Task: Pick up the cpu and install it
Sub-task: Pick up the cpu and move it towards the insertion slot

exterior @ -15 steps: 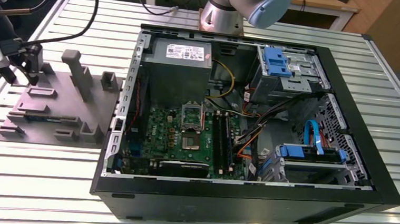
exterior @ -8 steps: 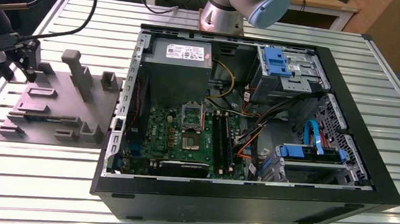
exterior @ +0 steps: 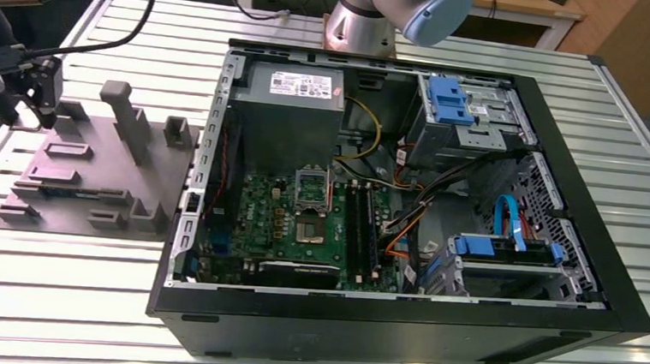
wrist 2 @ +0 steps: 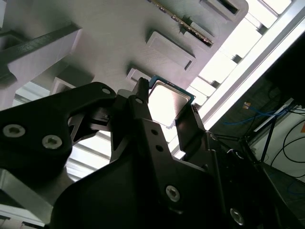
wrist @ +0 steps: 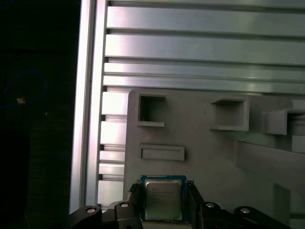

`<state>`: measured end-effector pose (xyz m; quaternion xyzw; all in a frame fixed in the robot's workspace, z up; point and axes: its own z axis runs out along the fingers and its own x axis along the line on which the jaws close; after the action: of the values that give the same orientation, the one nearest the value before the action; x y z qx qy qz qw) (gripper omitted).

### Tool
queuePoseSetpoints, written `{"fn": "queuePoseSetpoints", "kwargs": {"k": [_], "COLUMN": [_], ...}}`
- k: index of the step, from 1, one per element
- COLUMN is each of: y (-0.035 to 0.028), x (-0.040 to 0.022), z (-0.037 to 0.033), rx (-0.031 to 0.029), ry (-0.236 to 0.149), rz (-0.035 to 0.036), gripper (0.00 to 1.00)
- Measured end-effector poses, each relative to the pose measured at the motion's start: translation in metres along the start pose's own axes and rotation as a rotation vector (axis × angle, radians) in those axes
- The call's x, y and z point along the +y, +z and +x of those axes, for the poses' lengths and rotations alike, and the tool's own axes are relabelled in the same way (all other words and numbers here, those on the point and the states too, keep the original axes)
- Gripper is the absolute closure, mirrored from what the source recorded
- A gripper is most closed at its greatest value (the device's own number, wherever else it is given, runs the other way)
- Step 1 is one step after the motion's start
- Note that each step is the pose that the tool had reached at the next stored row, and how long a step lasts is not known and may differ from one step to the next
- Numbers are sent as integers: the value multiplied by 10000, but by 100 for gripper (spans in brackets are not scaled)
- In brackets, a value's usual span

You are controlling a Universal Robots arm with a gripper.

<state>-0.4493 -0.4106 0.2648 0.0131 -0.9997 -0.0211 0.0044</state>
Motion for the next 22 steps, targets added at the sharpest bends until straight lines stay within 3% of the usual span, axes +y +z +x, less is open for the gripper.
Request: {"fn": "queuePoseSetpoints", "kwargs": {"k": [22], "y": [-57], "x": [2], "z": [0], "rx": [1], "ry": [0], "rz": [0], "gripper": [53]}}
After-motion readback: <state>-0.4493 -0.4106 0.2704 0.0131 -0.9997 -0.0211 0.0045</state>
